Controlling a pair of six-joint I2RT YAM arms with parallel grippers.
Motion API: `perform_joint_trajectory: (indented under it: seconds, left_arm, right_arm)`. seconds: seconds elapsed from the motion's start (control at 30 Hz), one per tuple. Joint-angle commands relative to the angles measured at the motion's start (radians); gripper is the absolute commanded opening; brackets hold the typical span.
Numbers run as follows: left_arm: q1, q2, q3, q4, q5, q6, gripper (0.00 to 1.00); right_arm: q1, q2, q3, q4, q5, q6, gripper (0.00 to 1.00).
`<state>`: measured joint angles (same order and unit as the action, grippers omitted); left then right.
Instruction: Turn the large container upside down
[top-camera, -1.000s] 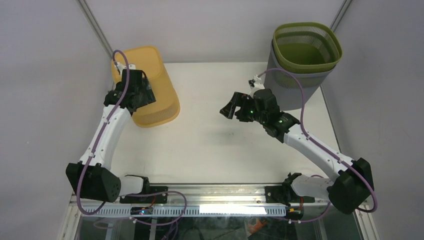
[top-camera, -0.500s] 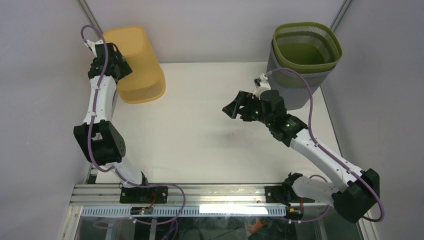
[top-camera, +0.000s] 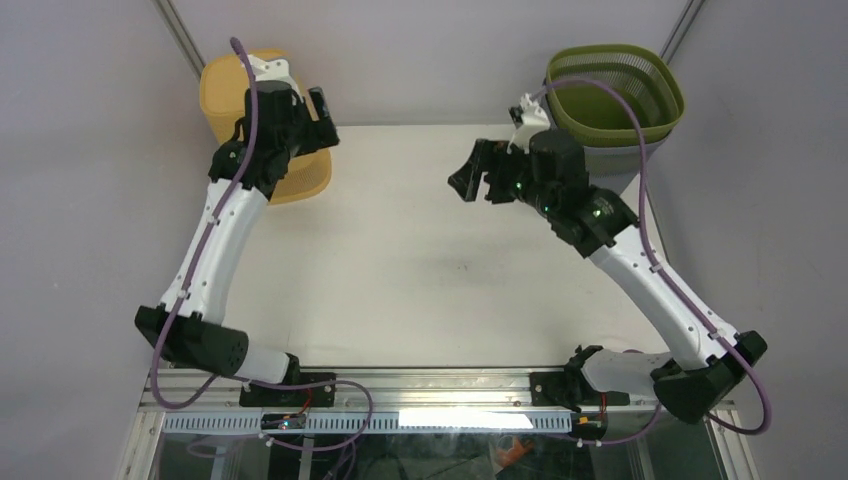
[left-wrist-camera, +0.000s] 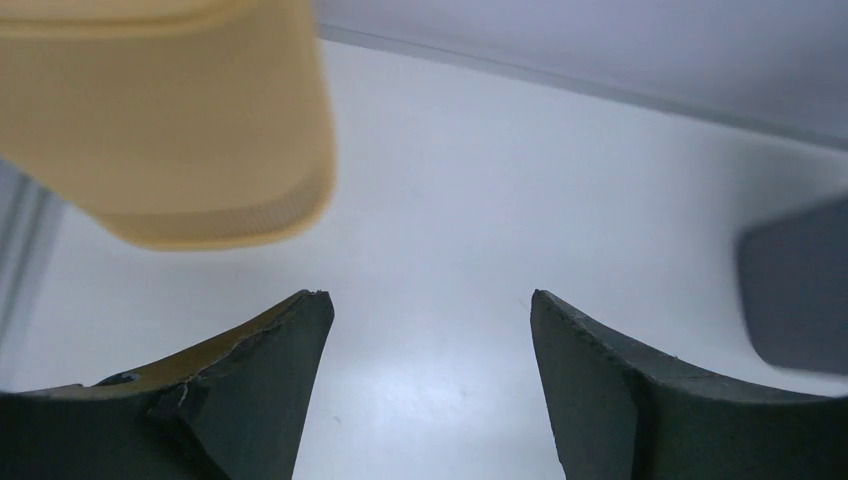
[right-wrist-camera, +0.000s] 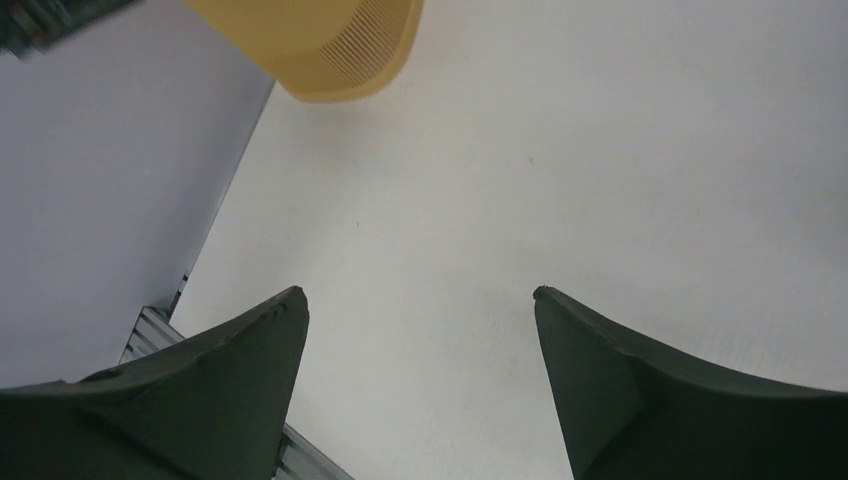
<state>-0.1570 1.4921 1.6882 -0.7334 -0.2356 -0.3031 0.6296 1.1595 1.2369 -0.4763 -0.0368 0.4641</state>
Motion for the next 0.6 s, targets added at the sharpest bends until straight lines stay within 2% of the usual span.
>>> perform_joint_trajectory:
  seconds: [0.0,0.13,0.23,0.33,0.47,0.57]
  left_arm:
    - [-0.153,-0.154,-0.078,-0.020,0.008,-0.076,0.77]
    - [-0.283,-0.170,-0.165,-0.018,0.048,-0.117,0.83]
    - [-0.374,-0.144,-0.216,-0.012,0.073,-0.140,0.91]
    - [-0.446,-0.117,-0.244,0.020,0.115,-0.148,0.99]
    - [-0.492,-0.076,-0.256,0.054,0.194,-0.148,0.99]
    - [-0.510,-0.069,-0.261,0.069,0.218,-0.148,0.99]
  right_arm:
    - [-0.004,0.106,0.385,-0.212,0.094,-0.222,0.88]
    - [-0.029,0.311,0.799,-0.514,0.377,-0.283,0.92]
    - [-0.076,0.472,1.095,-0.689,0.479,-0.368,0.96]
    - [-0.146,0.482,1.110,-0.664,0.476,-0.396,0.99]
    - [-0.235,0.511,1.126,-0.637,0.465,-0.413,0.98]
    - [-0.266,0.559,1.147,-0.646,0.463,-0.457,0.90]
